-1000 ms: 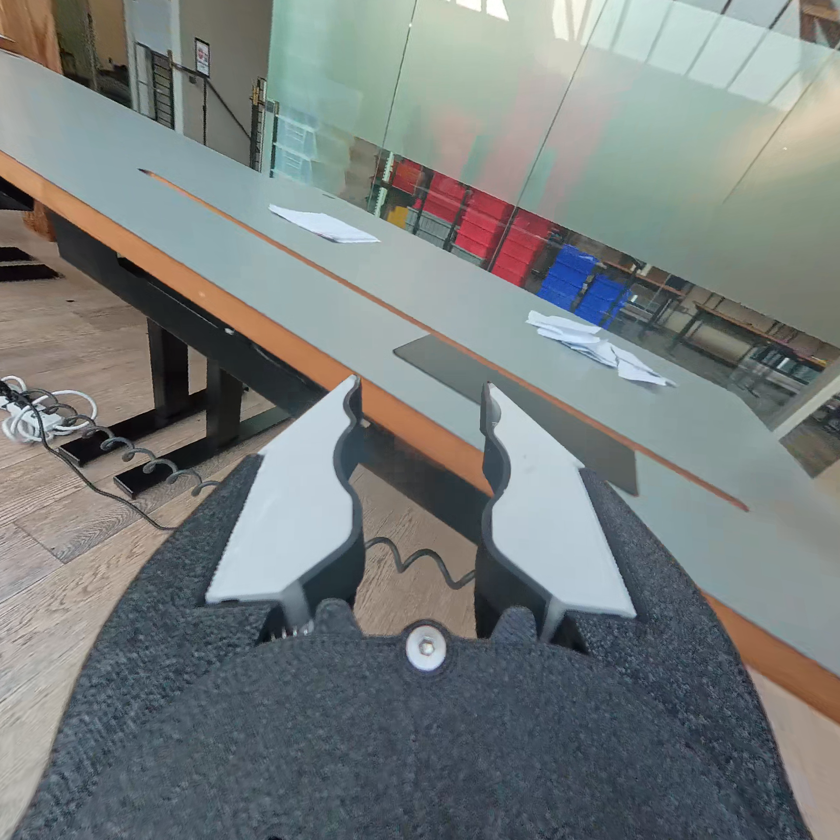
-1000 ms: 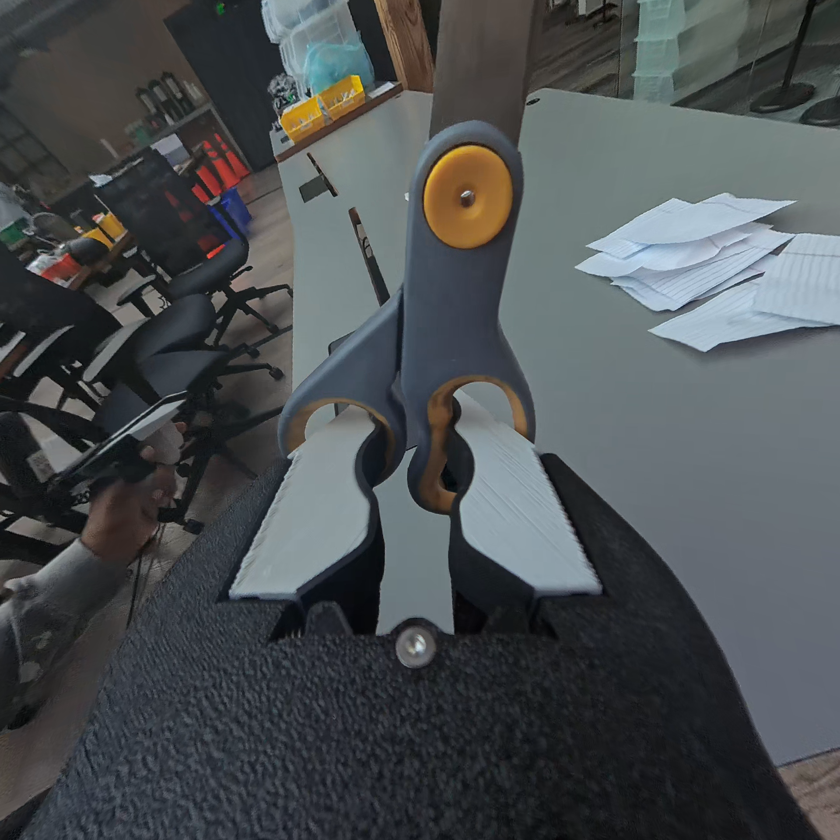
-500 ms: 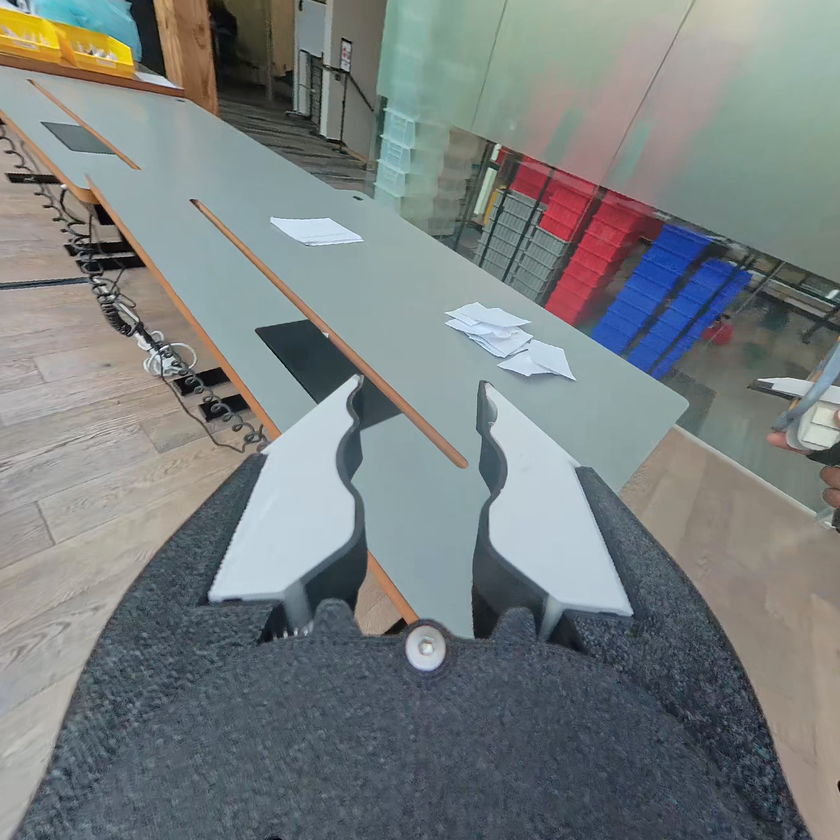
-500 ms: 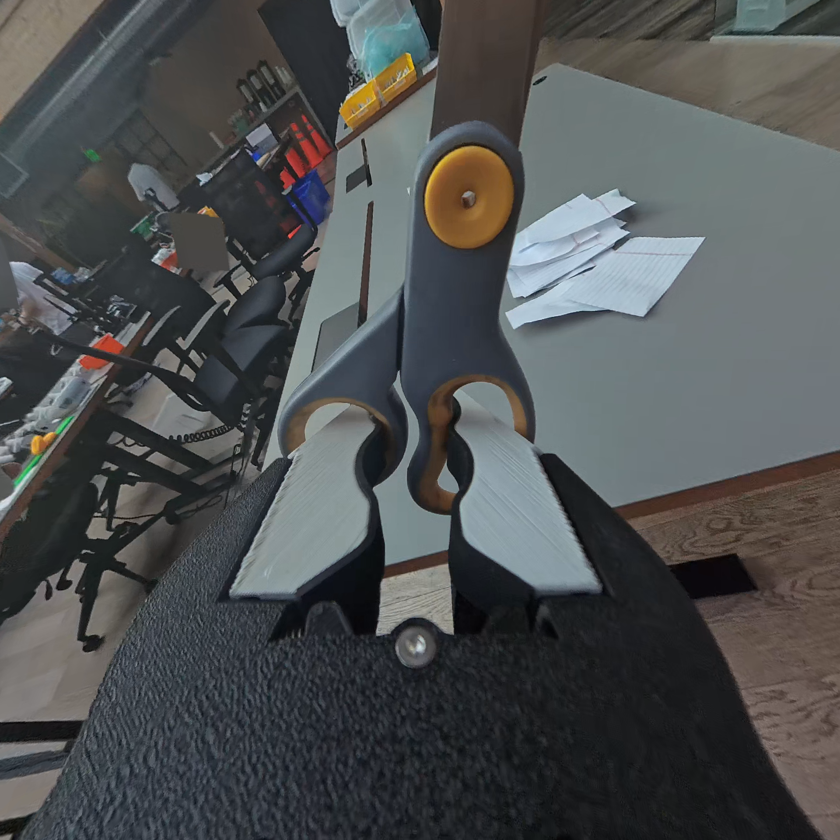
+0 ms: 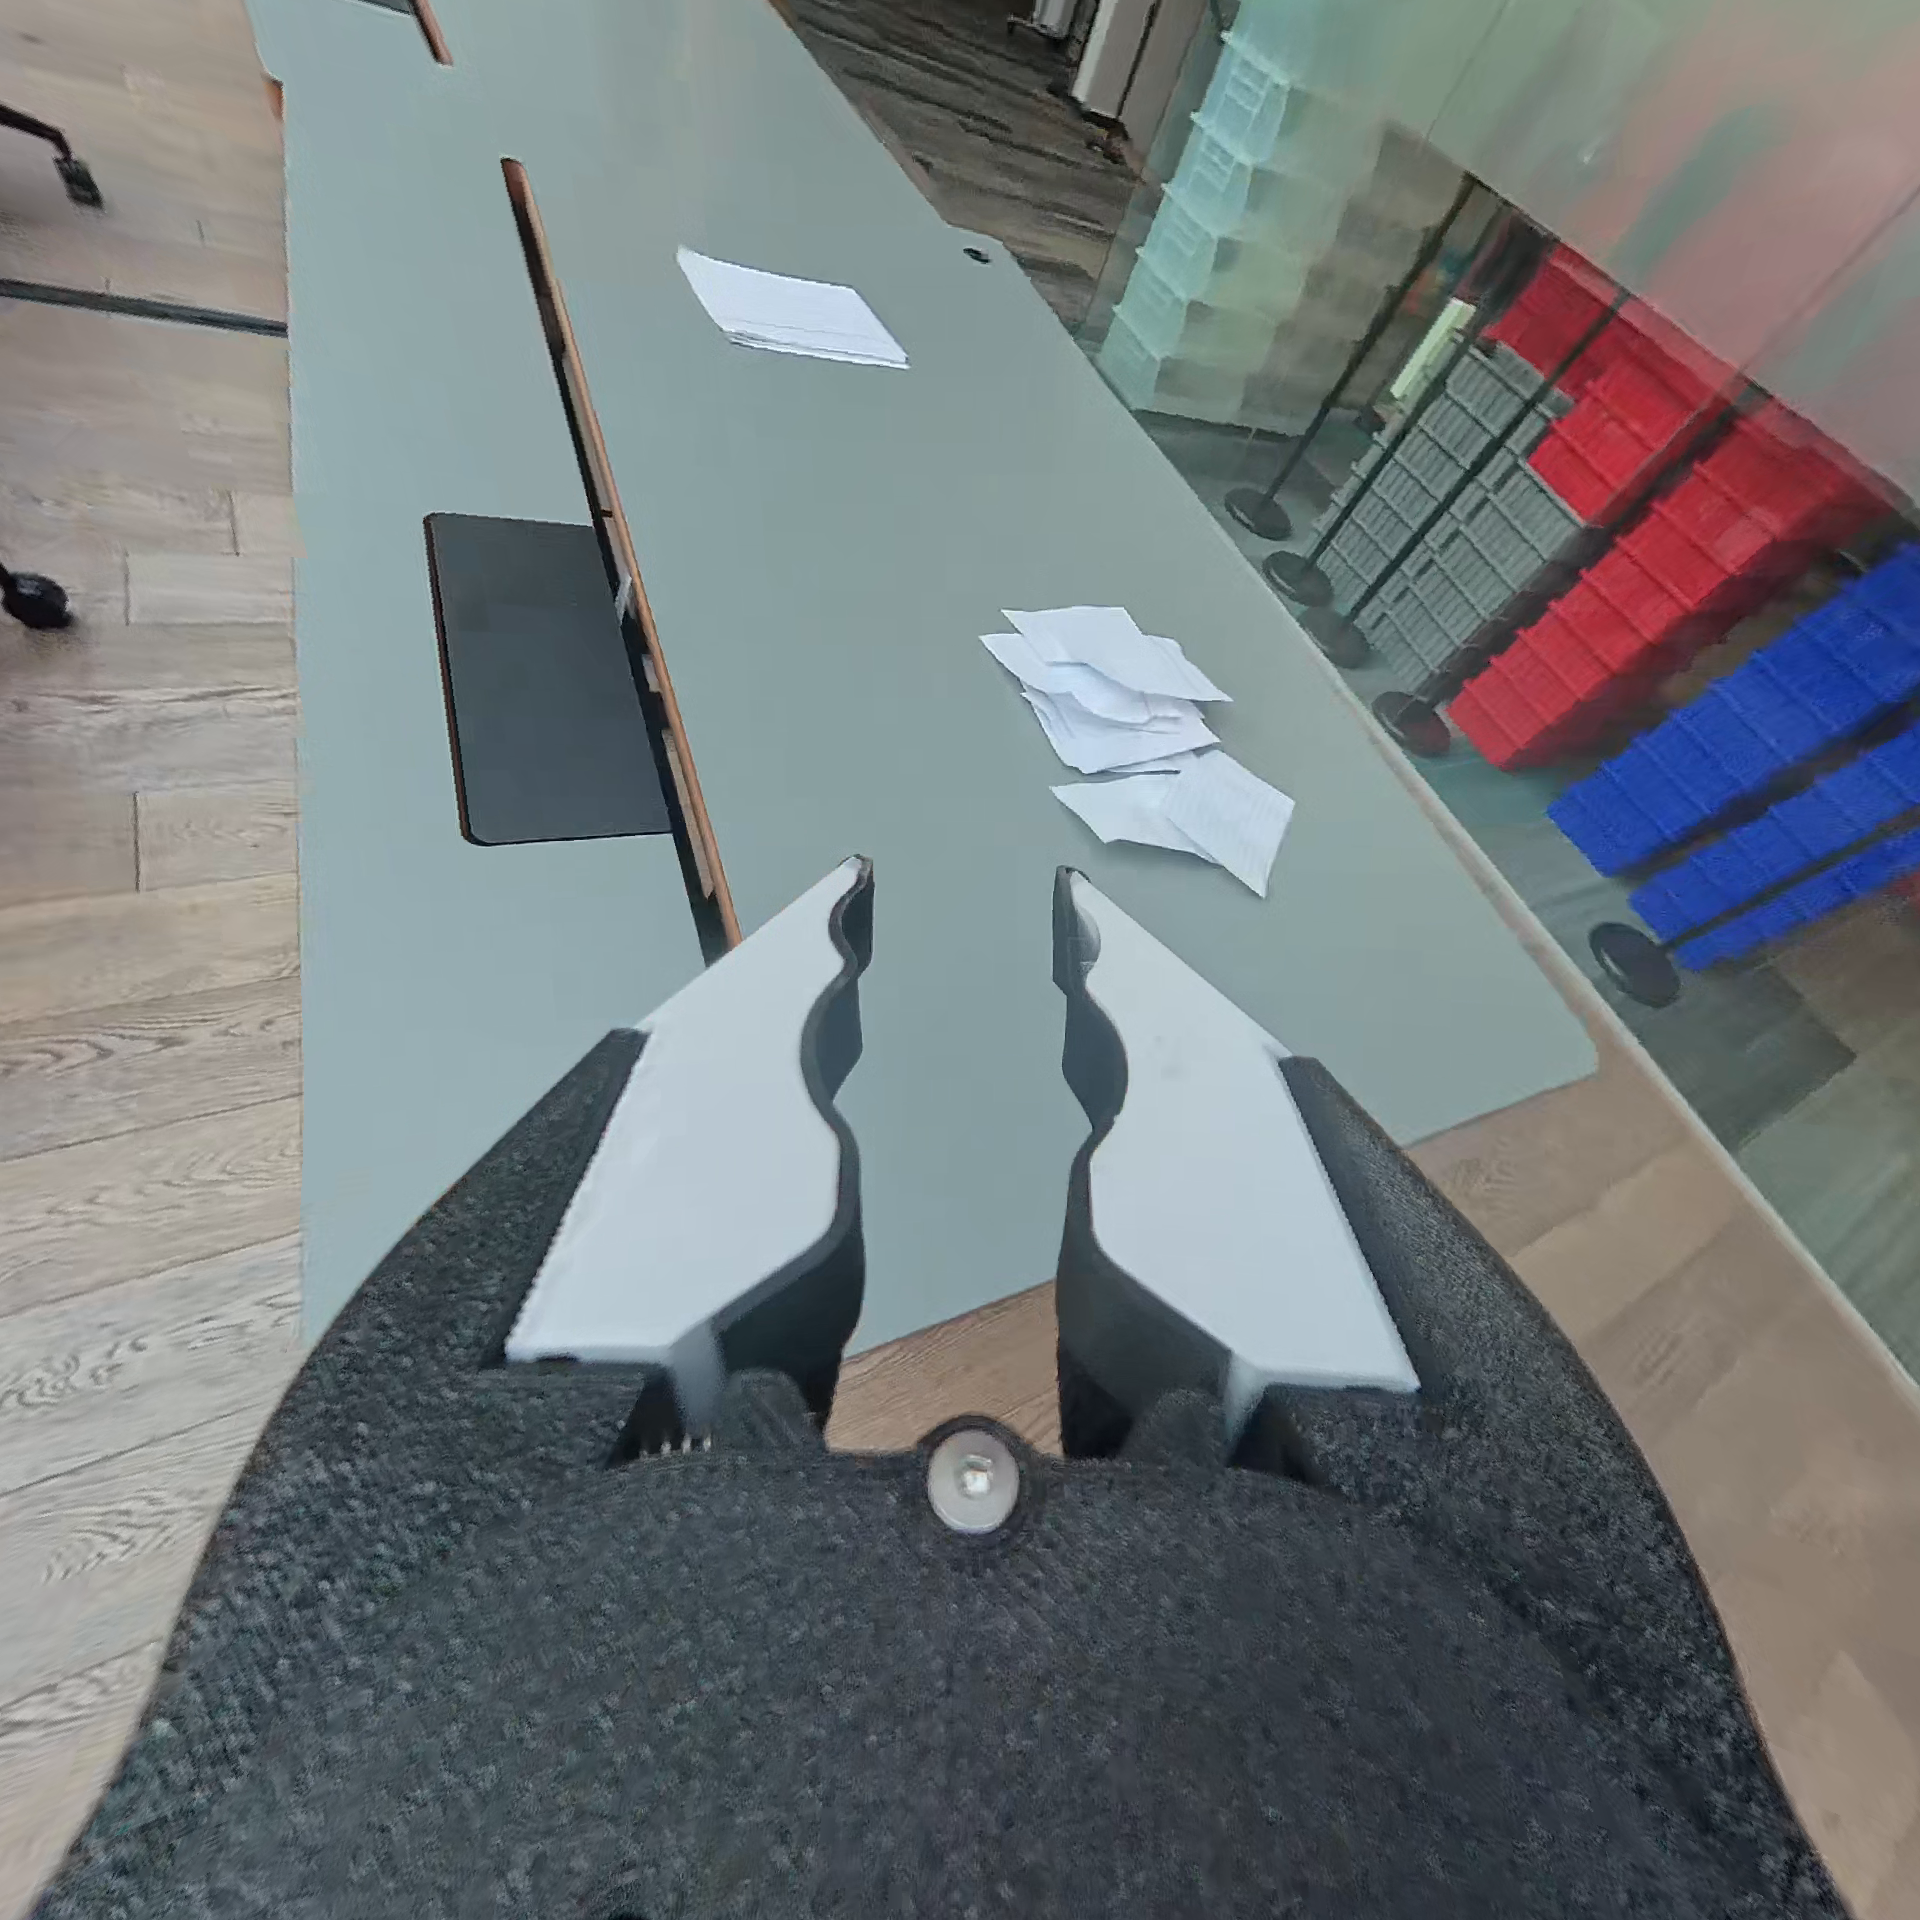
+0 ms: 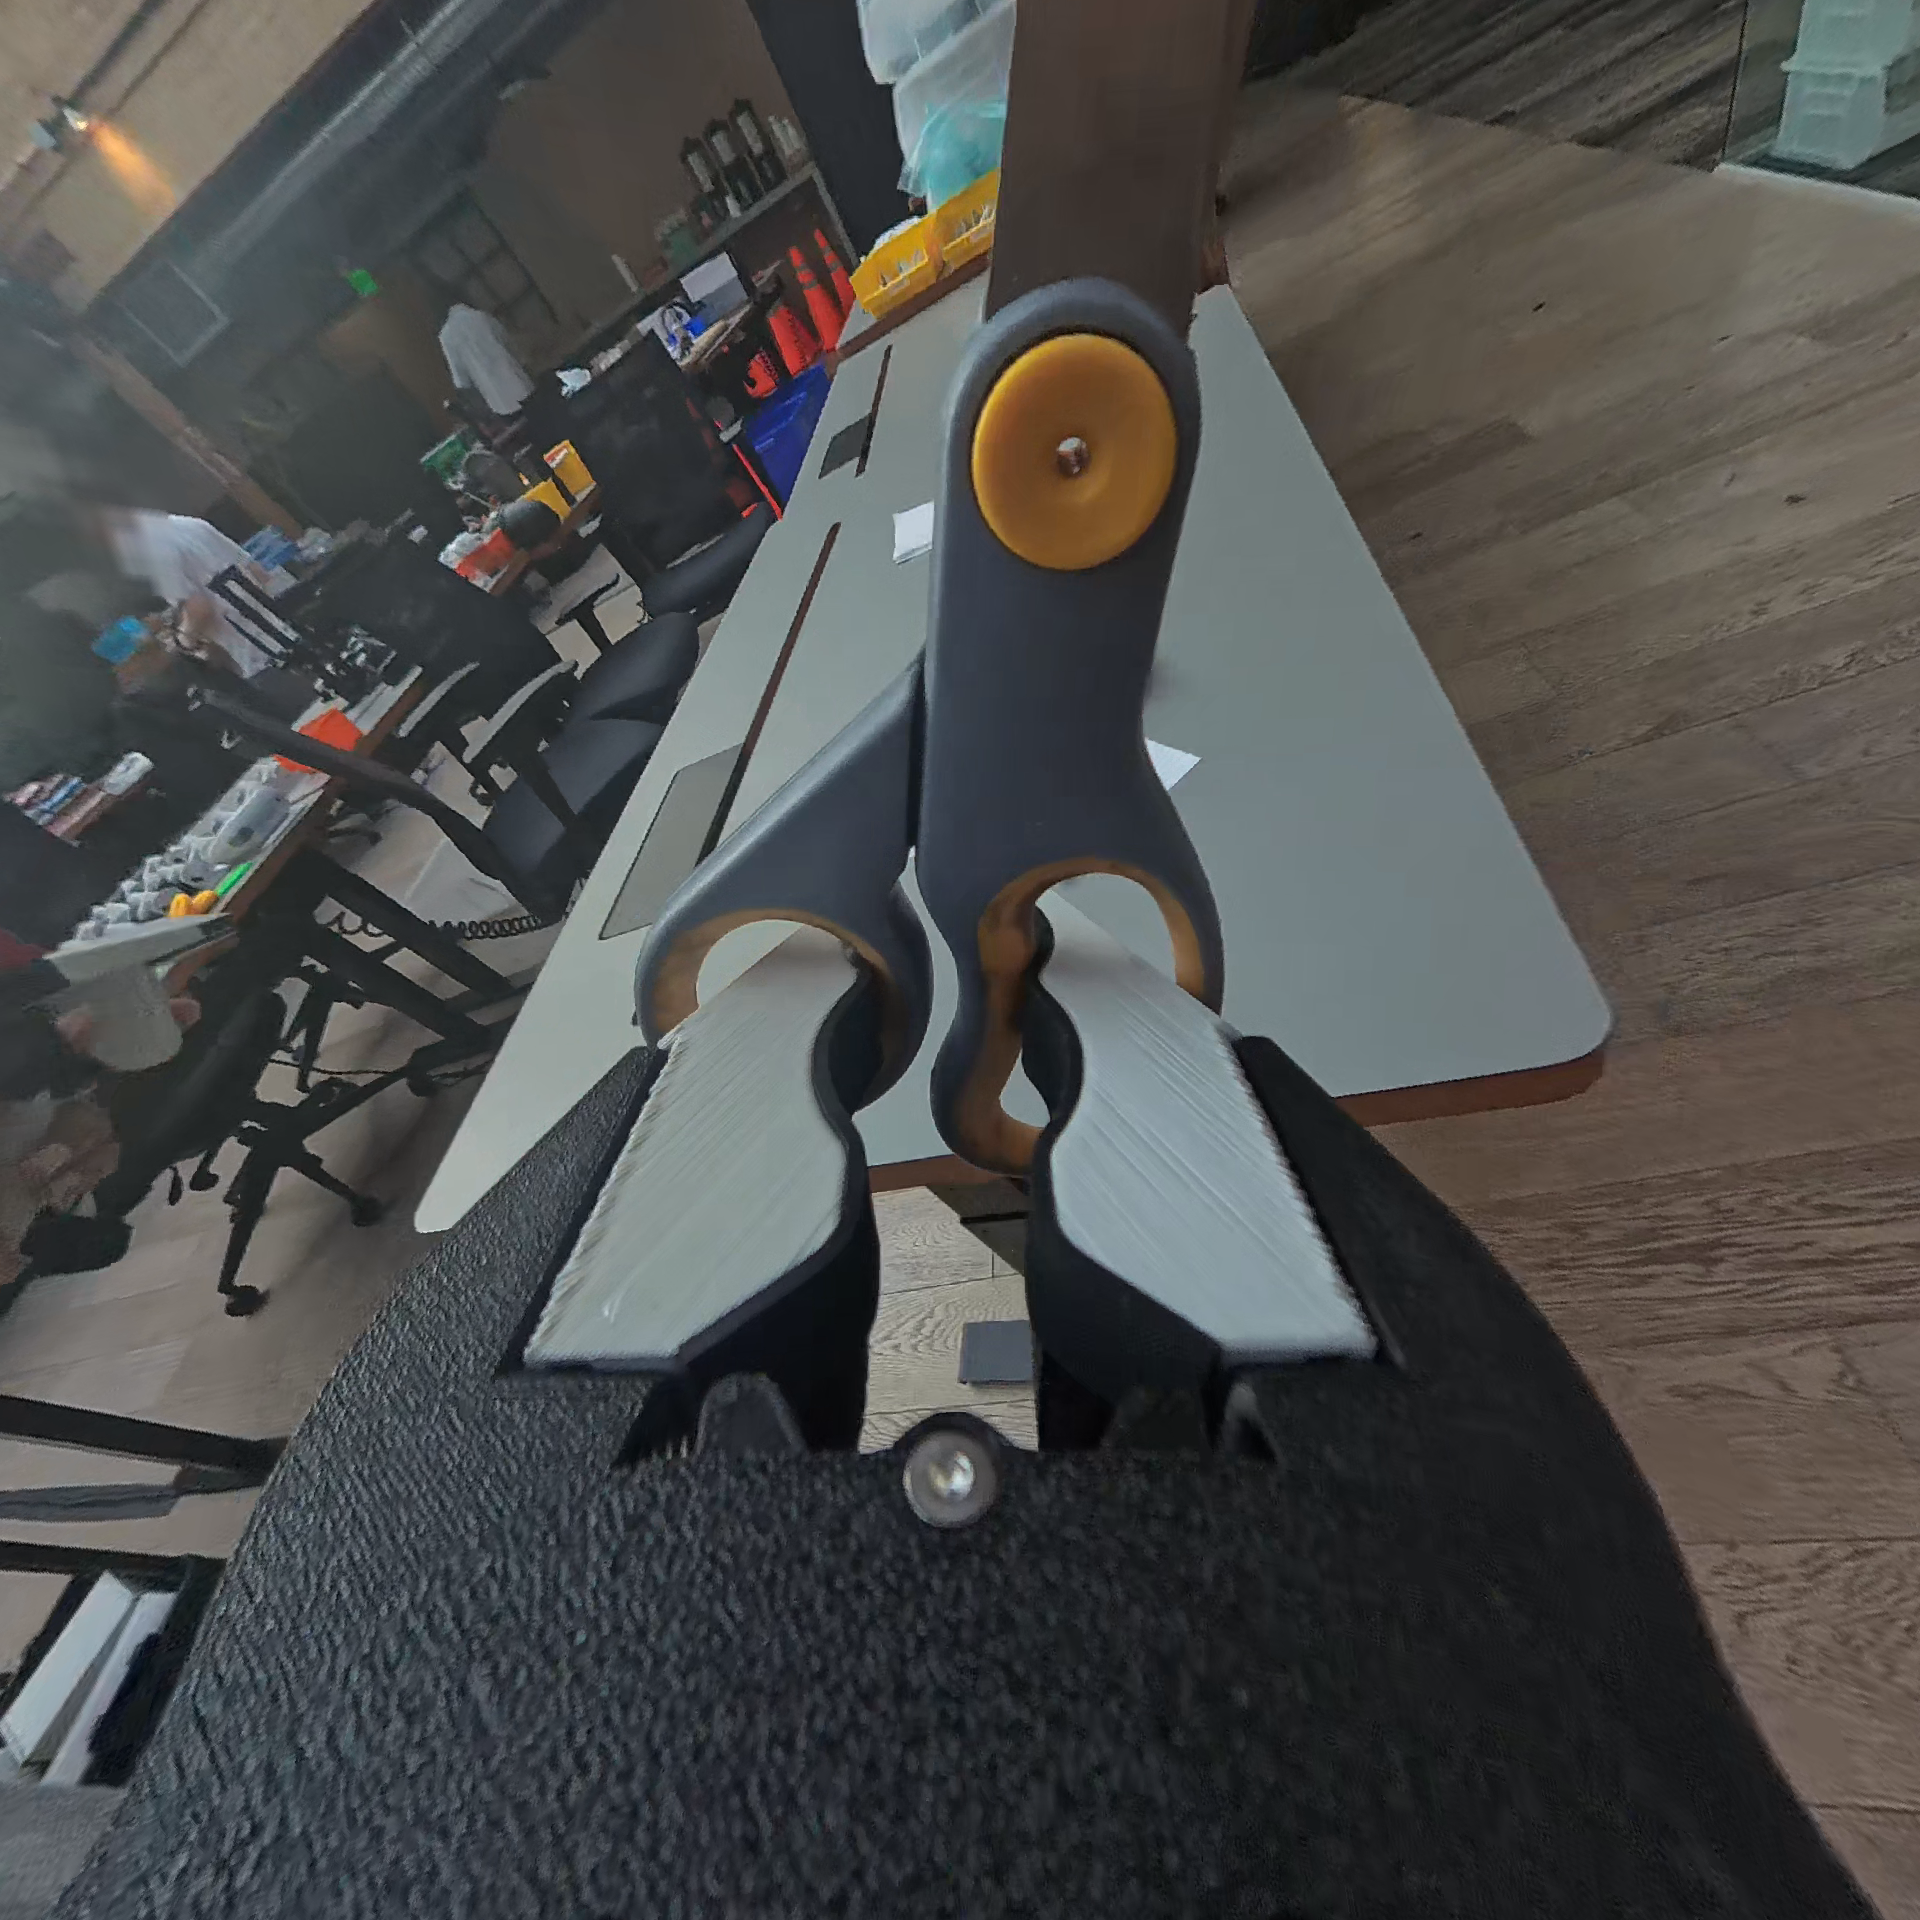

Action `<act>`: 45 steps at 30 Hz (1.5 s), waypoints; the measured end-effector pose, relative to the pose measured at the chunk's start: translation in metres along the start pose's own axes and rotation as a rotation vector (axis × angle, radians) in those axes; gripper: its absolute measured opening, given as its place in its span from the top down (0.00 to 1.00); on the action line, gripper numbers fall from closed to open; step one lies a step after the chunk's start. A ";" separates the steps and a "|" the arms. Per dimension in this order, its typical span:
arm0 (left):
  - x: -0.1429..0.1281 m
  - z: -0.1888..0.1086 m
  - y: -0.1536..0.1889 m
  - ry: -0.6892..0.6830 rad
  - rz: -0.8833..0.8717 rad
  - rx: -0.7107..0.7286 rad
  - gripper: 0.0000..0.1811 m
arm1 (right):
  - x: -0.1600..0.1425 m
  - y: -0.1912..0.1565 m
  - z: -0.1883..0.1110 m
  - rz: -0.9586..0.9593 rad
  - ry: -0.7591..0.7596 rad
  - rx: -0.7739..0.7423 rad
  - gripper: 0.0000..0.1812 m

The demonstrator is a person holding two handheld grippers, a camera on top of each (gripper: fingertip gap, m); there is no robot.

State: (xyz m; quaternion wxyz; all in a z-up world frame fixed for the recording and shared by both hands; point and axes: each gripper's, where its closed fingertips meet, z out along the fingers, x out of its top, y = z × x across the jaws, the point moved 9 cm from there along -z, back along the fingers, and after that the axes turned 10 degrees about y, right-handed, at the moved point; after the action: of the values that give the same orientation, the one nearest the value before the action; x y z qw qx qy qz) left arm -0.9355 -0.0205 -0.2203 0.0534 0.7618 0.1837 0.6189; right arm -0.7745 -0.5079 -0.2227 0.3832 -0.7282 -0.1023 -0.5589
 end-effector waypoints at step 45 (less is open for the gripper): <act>-0.052 0.473 -0.168 -0.584 -0.005 0.288 0.57 | 0.140 0.155 0.380 -0.067 -0.270 0.141 0.89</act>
State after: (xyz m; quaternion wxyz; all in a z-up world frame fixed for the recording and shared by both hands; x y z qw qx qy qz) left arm -0.5244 0.1865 -0.4285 -0.0028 0.9064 0.2482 0.3418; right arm -0.3554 -0.3976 -0.1978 0.3973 -0.7643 -0.2159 -0.4598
